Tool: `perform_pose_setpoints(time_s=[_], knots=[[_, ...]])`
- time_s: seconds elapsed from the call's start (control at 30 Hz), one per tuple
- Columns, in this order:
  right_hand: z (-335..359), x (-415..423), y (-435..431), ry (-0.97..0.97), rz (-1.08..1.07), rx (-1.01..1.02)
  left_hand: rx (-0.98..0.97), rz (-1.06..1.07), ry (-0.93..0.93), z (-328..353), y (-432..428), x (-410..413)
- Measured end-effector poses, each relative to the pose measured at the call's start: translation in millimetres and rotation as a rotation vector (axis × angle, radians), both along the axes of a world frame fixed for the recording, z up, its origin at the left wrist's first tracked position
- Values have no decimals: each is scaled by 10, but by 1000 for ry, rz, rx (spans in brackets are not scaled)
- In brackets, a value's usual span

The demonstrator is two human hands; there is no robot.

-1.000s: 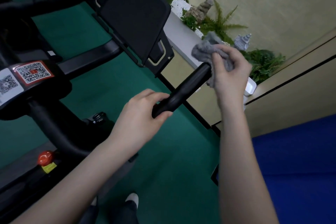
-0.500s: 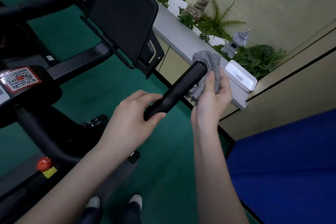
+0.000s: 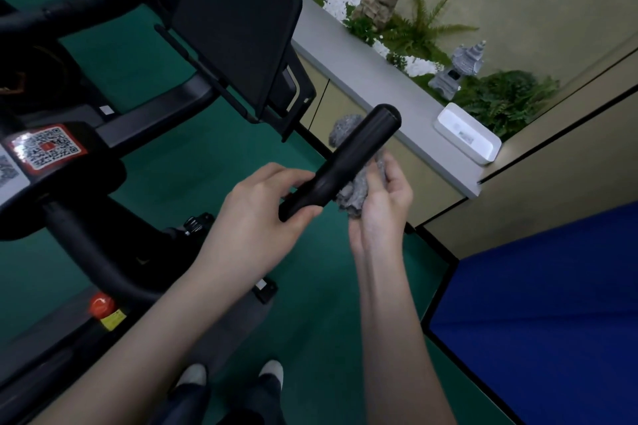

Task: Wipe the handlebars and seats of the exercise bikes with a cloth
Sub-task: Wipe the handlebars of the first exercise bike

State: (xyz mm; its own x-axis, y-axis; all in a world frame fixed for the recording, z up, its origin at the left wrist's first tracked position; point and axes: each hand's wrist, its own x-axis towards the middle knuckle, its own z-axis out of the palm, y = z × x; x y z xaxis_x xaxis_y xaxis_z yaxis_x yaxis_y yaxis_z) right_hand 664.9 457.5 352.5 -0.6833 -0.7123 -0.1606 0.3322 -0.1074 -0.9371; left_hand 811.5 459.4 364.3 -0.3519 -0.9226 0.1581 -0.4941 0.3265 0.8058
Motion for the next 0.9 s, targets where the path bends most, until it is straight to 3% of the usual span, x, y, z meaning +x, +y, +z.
perform_pose_setpoints(time_s=[0.37,0.67,0.9], knots=[[-211,299,311,354,-94,7,-2,-1,9,3,-13,-7],[-372,383,590,478,29,135,-35,-22,-7,23,6,23],[-333,297,870,553,-125,239,-79,-79,-75,75,71,65]])
